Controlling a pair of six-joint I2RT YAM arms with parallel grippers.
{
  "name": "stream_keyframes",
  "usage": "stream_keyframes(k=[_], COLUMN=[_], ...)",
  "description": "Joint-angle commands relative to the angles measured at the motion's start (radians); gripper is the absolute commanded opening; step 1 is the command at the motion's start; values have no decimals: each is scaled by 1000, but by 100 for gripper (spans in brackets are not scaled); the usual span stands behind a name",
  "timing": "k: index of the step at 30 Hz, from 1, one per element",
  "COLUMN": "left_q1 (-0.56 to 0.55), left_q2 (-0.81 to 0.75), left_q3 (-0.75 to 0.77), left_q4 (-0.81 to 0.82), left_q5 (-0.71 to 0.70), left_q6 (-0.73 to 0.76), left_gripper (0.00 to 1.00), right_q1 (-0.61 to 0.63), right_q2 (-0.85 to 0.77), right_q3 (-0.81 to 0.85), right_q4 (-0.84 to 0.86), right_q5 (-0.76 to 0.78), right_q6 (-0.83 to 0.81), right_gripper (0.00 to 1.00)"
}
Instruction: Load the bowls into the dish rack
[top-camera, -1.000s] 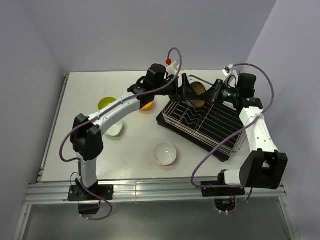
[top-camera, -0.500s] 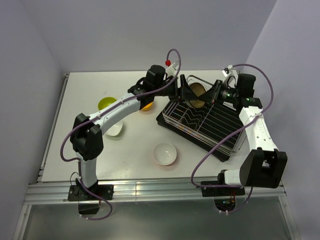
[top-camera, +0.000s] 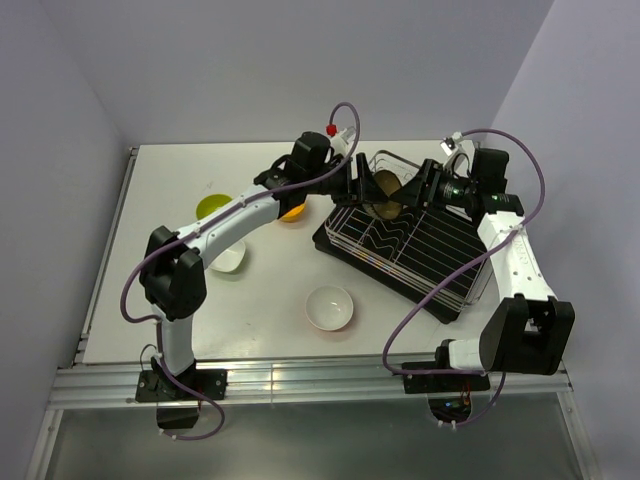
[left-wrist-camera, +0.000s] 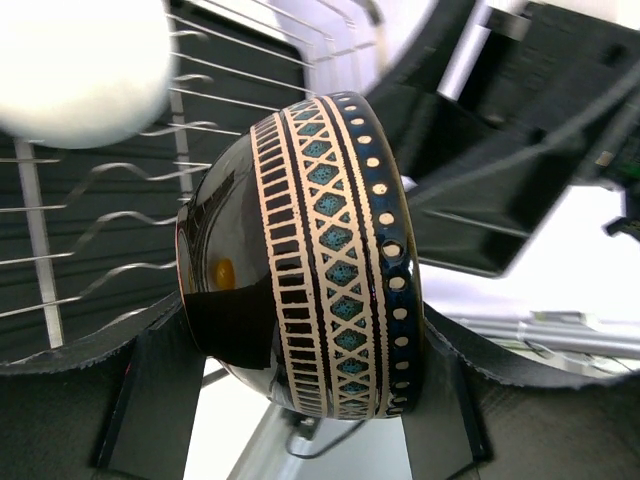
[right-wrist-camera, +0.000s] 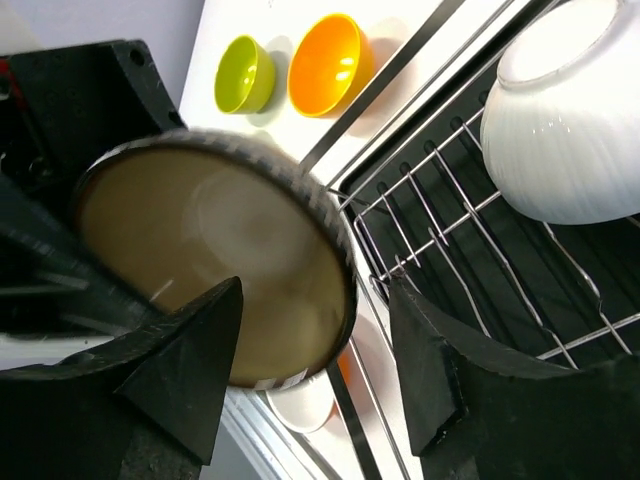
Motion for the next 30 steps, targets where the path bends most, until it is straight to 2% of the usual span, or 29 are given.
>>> stream_keyframes(k=[1, 10, 16, 24, 26, 27, 30], left_q1=[10, 10, -18, -88, -107, -114, -141], left_q2=[-38, -14, -2, 40, 44, 51, 63], left_q3=[56, 91, 135, 226, 234, 240, 269], left_q4=[25, -70, -128, -226, -246, -252, -277], left_q5=[-50, -195, -295, -516, -535, -604, -688], left_q6=[65, 195, 290, 454, 480, 508, 549], left_gripper=[0, 0, 0, 0, 0, 0, 0], right_q1=[2, -59, -133, -153, -158, -162, -167], right_q2=[-16, -36, -35, -28, -28, -28, -31], right_q3=[50, 59, 28, 11, 8, 8, 5], right_q4=[-28, -102, -116, -126, -131, -131, -140], right_q5=[2, -23, -52, -40, -37, -34, -18], right_q6=[-35, -80, -101, -120, -126, -131, -138], right_gripper=[68, 70, 64, 61, 60, 60, 59])
